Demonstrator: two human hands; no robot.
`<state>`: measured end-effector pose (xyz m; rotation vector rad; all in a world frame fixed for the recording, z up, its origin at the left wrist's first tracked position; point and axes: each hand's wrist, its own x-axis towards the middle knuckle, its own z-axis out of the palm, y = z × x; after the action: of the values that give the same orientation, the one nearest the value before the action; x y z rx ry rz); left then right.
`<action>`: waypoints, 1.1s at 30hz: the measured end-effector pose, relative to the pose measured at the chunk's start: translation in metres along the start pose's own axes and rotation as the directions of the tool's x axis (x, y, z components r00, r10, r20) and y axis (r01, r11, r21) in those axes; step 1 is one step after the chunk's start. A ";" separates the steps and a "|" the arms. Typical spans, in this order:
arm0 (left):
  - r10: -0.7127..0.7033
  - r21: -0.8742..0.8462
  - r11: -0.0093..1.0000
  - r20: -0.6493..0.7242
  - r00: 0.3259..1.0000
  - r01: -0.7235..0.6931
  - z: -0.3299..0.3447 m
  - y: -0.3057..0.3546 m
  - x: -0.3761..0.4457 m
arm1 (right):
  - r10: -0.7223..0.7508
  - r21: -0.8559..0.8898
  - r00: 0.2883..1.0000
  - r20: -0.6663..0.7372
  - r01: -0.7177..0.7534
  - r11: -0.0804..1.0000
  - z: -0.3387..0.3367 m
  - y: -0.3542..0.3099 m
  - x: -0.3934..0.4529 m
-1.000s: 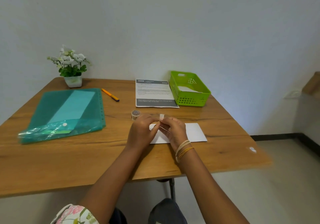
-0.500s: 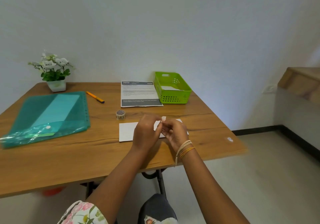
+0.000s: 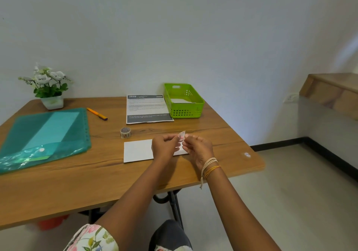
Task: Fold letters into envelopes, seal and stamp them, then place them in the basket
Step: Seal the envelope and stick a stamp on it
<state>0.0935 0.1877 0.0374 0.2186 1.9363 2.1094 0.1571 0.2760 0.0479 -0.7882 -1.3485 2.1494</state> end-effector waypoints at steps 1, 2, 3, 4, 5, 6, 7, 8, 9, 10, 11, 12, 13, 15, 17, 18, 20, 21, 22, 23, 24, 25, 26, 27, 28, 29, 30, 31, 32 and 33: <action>-0.009 0.002 1.000 0.000 1.000 0.009 0.003 -0.001 0.001 | -0.002 -0.006 1.000 -0.015 0.002 1.000 -0.002 -0.001 0.002; -0.020 0.004 1.000 -0.001 1.000 0.020 0.005 -0.002 0.002 | -0.001 -0.013 0.999 -0.033 0.001 1.000 -0.003 -0.001 0.003; -0.028 0.014 1.000 0.002 1.000 0.028 0.007 -0.003 0.004 | 0.001 -0.020 0.999 -0.052 -0.002 1.000 -0.005 -0.001 0.006; -0.027 0.033 0.999 0.009 1.000 0.026 0.009 -0.004 0.005 | 0.006 -0.026 0.998 -0.067 -0.008 1.000 -0.006 -0.002 0.009; -0.009 0.079 0.997 0.013 1.000 0.008 0.011 -0.005 0.006 | 0.013 -0.034 0.997 -0.082 -0.016 0.999 -0.008 -0.002 0.012; 0.029 0.153 0.988 0.008 1.000 -0.030 0.013 -0.007 0.006 | 0.019 -0.047 0.995 -0.097 -0.024 0.999 -0.010 -0.003 0.015; 0.085 0.244 0.966 -0.003 0.996 -0.081 0.014 -0.008 0.006 | 0.023 -0.067 0.993 -0.114 -0.031 0.997 -0.012 -0.004 0.018; 0.145 0.332 0.934 -0.013 0.989 -0.132 0.015 -0.010 0.005 | 0.022 -0.095 0.991 -0.131 -0.034 0.995 -0.014 -0.006 0.022; 0.200 0.403 0.898 -0.015 0.980 -0.177 0.015 -0.011 0.004 | 0.015 -0.129 0.988 -0.151 -0.035 0.991 -0.015 -0.008 0.026; 0.247 0.463 0.859 -0.004 0.969 -0.218 0.016 -0.013 0.005 | 0.004 -0.166 0.984 -0.176 -0.034 0.986 -0.017 -0.011 0.031; 0.287 0.519 0.816 0.020 0.958 -0.255 0.016 -0.016 0.007 | -0.009 -0.207 0.979 -0.203 -0.034 0.978 -0.018 -0.013 0.038; 0.317 0.571 0.769 0.052 0.947 -0.289 0.017 -0.018 0.010 | -0.020 -0.252 0.974 -0.227 -0.039 0.967 -0.019 -0.015 0.044; 0.337 0.608 0.728 0.083 0.938 -0.315 0.018 -0.020 0.013 | -0.027 -0.301 0.968 -0.249 -0.051 0.952 -0.019 -0.017 0.050; 0.365 0.653 0.665 0.139 0.921 -0.362 0.019 -0.024 0.020 | -0.042 -0.406 0.959 -0.281 -0.079 0.910 -0.020 -0.019 0.063; 0.392 0.674 0.612 0.196 0.899 -0.413 0.022 -0.029 0.026 | -0.047 -0.483 0.959 -0.281 -0.099 0.870 -0.019 -0.020 0.073; 0.398 0.681 0.593 0.216 0.892 -0.429 0.023 -0.031 0.028 | -0.043 -0.510 0.959 -0.280 -0.110 0.853 -0.019 -0.021 0.075; 0.395 0.690 0.578 0.230 0.889 -0.436 0.025 -0.035 0.030 | -0.023 -0.541 0.960 -0.280 -0.138 0.829 -0.018 -0.020 0.082; 0.395 0.691 0.577 0.230 0.889 -0.435 0.025 -0.036 0.031 | -0.021 -0.560 0.959 -0.283 -0.148 0.815 -0.019 -0.018 0.085; 0.398 0.690 0.578 0.229 0.888 -0.436 0.025 -0.037 0.034 | -0.028 -0.587 0.957 -0.287 -0.153 0.795 -0.019 -0.016 0.089; 0.398 0.689 0.579 0.229 0.888 -0.437 0.025 -0.038 0.036 | -0.048 -0.620 0.954 -0.295 -0.153 0.770 -0.020 -0.012 0.095; 0.394 0.686 0.584 0.228 0.890 -0.434 0.025 -0.038 0.037 | -0.066 -0.648 0.951 -0.303 -0.155 0.746 -0.022 -0.010 0.099; 0.386 0.682 0.593 0.225 0.895 -0.427 0.025 -0.039 0.038 | -0.071 -0.663 0.948 -0.309 -0.162 0.731 -0.023 -0.007 0.104; 0.377 0.678 0.603 0.221 0.899 -0.420 0.025 -0.040 0.039 | -0.073 -0.673 0.946 -0.315 -0.169 0.720 -0.025 -0.003 0.109; 0.373 0.676 0.609 0.216 0.902 -0.414 0.025 -0.041 0.040 | -0.074 -0.686 0.946 -0.317 -0.174 0.706 -0.026 -0.001 0.112; 0.372 0.678 0.610 0.213 0.903 -0.411 0.025 -0.042 0.040 | -0.077 -0.695 0.947 -0.313 -0.173 0.698 -0.026 -0.001 0.112; 0.373 0.683 0.605 0.212 0.903 -0.410 0.025 -0.042 0.041 | -0.078 -0.701 0.949 -0.307 -0.170 0.692 -0.026 0.001 0.113; 0.372 0.692 0.594 0.215 0.903 -0.410 0.025 -0.042 0.041 | -0.076 -0.703 0.951 -0.300 -0.167 0.692 -0.027 0.002 0.114; 0.366 0.707 0.578 0.221 0.904 -0.407 0.025 -0.043 0.042 | -0.076 -0.706 0.953 -0.293 -0.162 0.689 -0.027 0.003 0.113; 0.355 0.727 0.558 0.226 0.907 -0.400 0.026 -0.042 0.043 | -0.076 -0.707 0.952 -0.295 -0.164 0.688 -0.026 0.002 0.111; 0.343 0.747 0.537 0.231 0.911 -0.392 0.027 -0.041 0.043 | -0.073 -0.707 0.954 -0.292 -0.164 0.687 -0.026 0.002 0.111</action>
<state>0.0643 0.2290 -0.0042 0.9234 2.8567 1.2150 0.0949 0.3648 0.0130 -1.3901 -2.0396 1.3732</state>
